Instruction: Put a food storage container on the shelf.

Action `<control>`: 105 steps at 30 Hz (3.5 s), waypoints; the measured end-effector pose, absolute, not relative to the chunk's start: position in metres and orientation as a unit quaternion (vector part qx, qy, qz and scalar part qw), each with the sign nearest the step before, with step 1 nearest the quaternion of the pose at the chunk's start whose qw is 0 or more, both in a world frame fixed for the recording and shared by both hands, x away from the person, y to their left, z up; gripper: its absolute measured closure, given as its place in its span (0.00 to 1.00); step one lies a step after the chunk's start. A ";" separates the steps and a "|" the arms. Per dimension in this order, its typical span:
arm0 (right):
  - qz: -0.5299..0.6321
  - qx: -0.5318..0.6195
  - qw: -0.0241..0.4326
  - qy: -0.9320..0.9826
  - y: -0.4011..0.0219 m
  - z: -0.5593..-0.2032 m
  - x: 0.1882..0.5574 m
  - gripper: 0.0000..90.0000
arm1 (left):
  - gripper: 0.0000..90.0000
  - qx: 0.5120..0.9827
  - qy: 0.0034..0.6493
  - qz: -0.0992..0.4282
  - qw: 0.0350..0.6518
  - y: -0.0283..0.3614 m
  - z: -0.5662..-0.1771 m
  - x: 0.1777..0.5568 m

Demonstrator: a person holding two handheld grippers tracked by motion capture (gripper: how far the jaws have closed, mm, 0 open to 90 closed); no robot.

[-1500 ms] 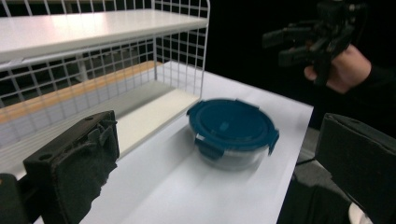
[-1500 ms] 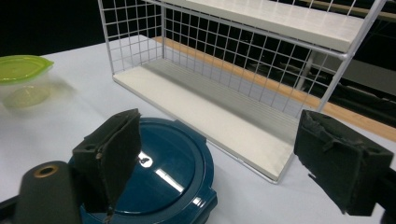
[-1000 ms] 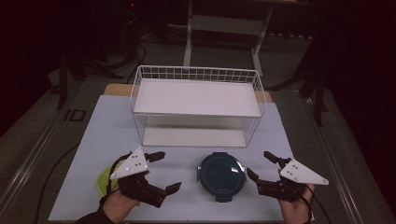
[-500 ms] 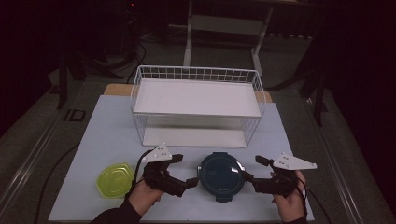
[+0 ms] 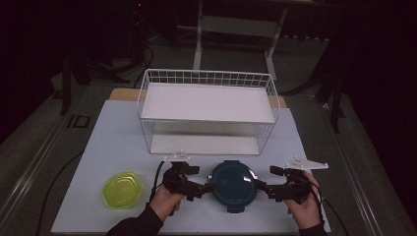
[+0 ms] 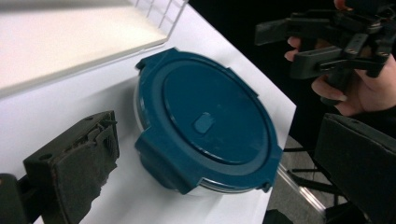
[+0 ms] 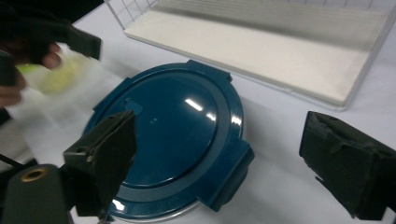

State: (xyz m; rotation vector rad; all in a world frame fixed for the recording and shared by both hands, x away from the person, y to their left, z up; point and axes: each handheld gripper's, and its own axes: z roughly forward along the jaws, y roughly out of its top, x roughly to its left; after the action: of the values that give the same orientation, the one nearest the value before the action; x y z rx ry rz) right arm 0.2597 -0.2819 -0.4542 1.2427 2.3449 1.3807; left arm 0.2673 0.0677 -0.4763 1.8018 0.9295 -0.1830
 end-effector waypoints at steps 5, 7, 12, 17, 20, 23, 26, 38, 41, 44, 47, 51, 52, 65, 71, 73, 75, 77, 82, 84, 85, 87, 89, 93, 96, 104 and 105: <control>0.453 0.463 0.034 0.761 -0.285 -0.463 0.268 0.11 | 0.00 0.738 0.437 -0.112 0.502 0.064 -0.487 0.277; 0.449 0.474 0.023 0.757 -0.285 -0.465 0.269 0.12 | 0.01 0.740 0.448 -0.124 0.485 0.062 -0.490 0.280; 0.446 0.492 -0.017 0.748 -0.289 -0.470 0.275 0.16 | 0.05 0.732 0.475 -0.146 0.466 0.062 -0.497 0.285; 0.431 0.507 -0.058 0.744 -0.291 -0.477 0.280 0.22 | 0.12 0.716 0.491 -0.185 0.460 0.064 -0.504 0.292; 0.428 0.519 -0.081 0.735 -0.293 -0.481 0.283 0.25 | 0.15 0.714 0.493 -0.198 0.457 0.062 -0.506 0.294; 0.418 0.535 -0.104 0.727 -0.295 -0.485 0.286 0.31 | 0.19 0.707 0.505 -0.212 0.448 0.061 -0.509 0.296; 0.411 0.542 -0.117 0.723 -0.296 -0.488 0.288 0.34 | 0.26 0.703 0.511 -0.217 0.444 0.061 -0.510 0.297; 0.406 0.570 -0.180 0.691 -0.301 -0.496 0.294 0.48 | 0.51 0.681 0.523 -0.256 0.443 0.066 -0.520 0.301; 0.404 0.572 -0.191 0.687 -0.300 -0.498 0.295 0.50 | 0.53 0.672 0.530 -0.269 0.442 0.068 -0.525 0.299; 0.400 0.575 -0.200 0.685 -0.299 -0.500 0.295 0.52 | 0.54 0.665 0.534 -0.278 0.441 0.068 -0.527 0.299; 0.397 0.576 -0.211 0.683 -0.298 -0.502 0.296 0.53 | 0.56 0.665 0.533 -0.284 0.439 0.066 -0.527 0.299; 0.388 0.583 -0.234 0.675 -0.298 -0.507 0.298 0.55 | 0.58 0.661 0.535 -0.292 0.438 0.066 -0.528 0.300; 0.387 0.584 -0.243 0.671 -0.299 -0.508 0.299 0.56 | 0.58 0.659 0.536 -0.299 0.436 0.066 -0.529 0.301; 0.388 0.586 -0.277 0.655 -0.302 -0.513 0.303 0.58 | 0.60 0.648 0.535 -0.326 0.434 0.068 -0.534 0.306; 0.394 0.586 -0.276 0.652 -0.302 -0.514 0.301 0.59 | 0.60 0.643 0.536 -0.333 0.434 0.069 -0.535 0.306; 0.395 0.585 -0.272 0.654 -0.301 -0.512 0.300 0.59 | 0.61 0.643 0.536 -0.332 0.435 0.069 -0.534 0.304; 0.394 0.584 -0.270 0.657 -0.301 -0.510 0.299 0.59 | 0.61 0.645 0.534 -0.331 0.434 0.069 -0.533 0.303; 0.395 0.583 -0.265 0.658 -0.300 -0.509 0.298 0.60 | 0.61 0.647 0.534 -0.326 0.435 0.069 -0.531 0.301; 0.395 0.583 -0.260 0.661 -0.299 -0.506 0.297 0.60 | 0.62 0.650 0.538 -0.315 0.435 0.068 -0.525 0.297; 0.394 0.580 -0.259 0.665 -0.299 -0.504 0.297 0.61 | 0.63 0.654 0.536 -0.307 0.436 0.068 -0.522 0.296; 0.394 0.579 -0.256 0.666 -0.299 -0.503 0.296 0.61 | 0.63 0.656 0.535 -0.305 0.437 0.069 -0.520 0.296; 0.397 0.579 -0.259 0.663 -0.298 -0.502 0.296 0.61 | 0.63 0.656 0.535 -0.302 0.438 0.069 -0.516 0.296; 0.400 0.577 -0.258 0.663 -0.298 -0.501 0.295 0.61 | 0.63 0.658 0.532 -0.302 0.438 0.070 -0.514 0.296; 0.407 0.572 -0.253 0.666 -0.299 -0.495 0.294 0.61 | 0.63 0.658 0.529 -0.302 0.443 0.069 -0.506 0.293; 0.411 0.568 -0.246 0.669 -0.300 -0.487 0.293 0.61 | 0.63 0.661 0.521 -0.304 0.447 0.069 -0.499 0.291; 0.425 0.555 -0.236 0.675 -0.298 -0.463 0.291 0.61 | 0.64 0.667 0.506 -0.298 0.459 0.072 -0.476 0.288; 0.425 0.555 -0.236 0.675 -0.298 -0.463 0.291 0.61 | 0.64 0.667 0.506 -0.298 0.459 0.072 -0.476 0.288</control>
State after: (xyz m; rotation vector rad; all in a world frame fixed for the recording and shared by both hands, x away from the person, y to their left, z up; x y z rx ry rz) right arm 0.2905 -0.2985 -0.4629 2.0653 2.5146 1.5816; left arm 0.2879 0.0723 -0.4760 1.6433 1.2457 -0.7328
